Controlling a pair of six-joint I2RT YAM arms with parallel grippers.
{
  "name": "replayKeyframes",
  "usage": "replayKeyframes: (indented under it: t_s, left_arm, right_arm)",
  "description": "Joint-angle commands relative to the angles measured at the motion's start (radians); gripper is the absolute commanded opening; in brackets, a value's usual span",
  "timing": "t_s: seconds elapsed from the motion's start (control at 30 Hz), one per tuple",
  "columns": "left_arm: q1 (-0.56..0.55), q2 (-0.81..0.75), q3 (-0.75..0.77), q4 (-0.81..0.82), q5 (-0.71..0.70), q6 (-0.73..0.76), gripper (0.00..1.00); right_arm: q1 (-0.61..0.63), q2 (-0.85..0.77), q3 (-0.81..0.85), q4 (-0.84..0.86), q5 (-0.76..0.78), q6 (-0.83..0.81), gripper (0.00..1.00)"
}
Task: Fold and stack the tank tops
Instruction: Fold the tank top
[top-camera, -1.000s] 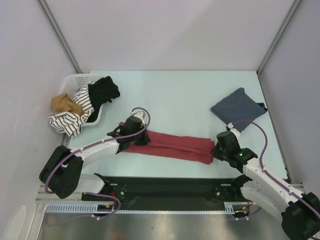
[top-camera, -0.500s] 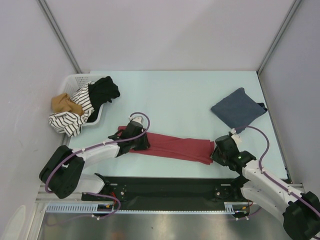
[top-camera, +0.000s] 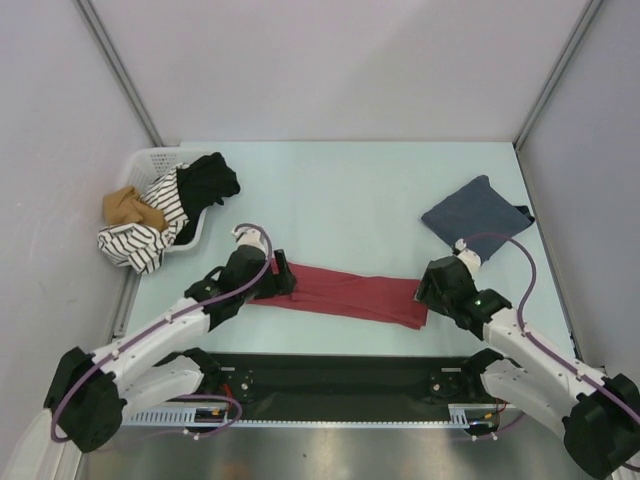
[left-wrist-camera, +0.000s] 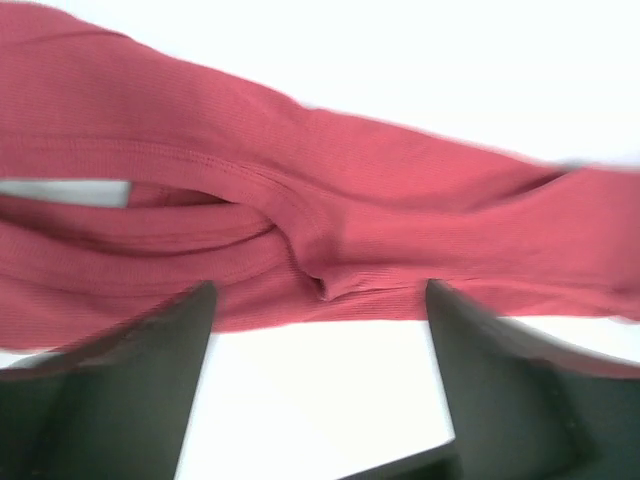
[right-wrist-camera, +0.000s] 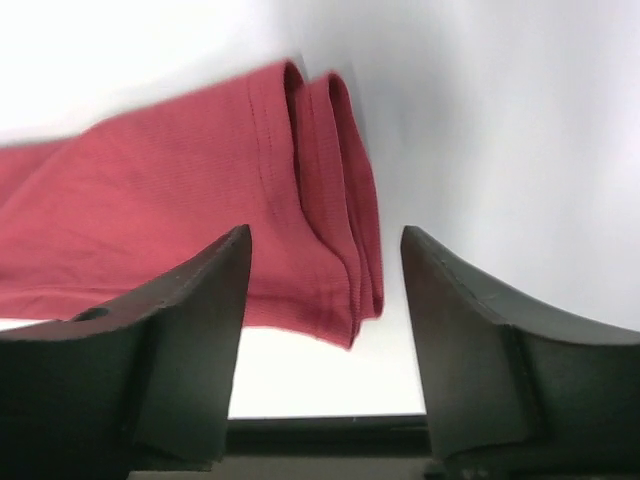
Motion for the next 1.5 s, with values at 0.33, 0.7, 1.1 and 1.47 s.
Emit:
replayKeyframes:
  t_s: [0.33,0.7,1.1,1.47]
  left_arm:
    - [-0.005,-0.248,-0.183,-0.151,-0.098,-0.307,0.98]
    - [0.012,-0.287,-0.239,-0.17,-0.239,-0.495,1.0]
    - [0.273,0.005,-0.147,0.017,-0.154,-0.389,1.0]
    - [0.322,0.36,0.082,0.03,-0.181,-0.386,1.0]
  right_arm:
    - [-0.12,0.251,0.156,0.181,-0.019,-0.265,0.66]
    - [-0.216,0.437,0.159,0.296,-0.225,-0.305,0.63]
    - [-0.201,0.463,0.172,0.252,-0.228,-0.231,0.95]
    - [-0.112,0.449,0.179,0.166,-0.125,-0.164,0.95]
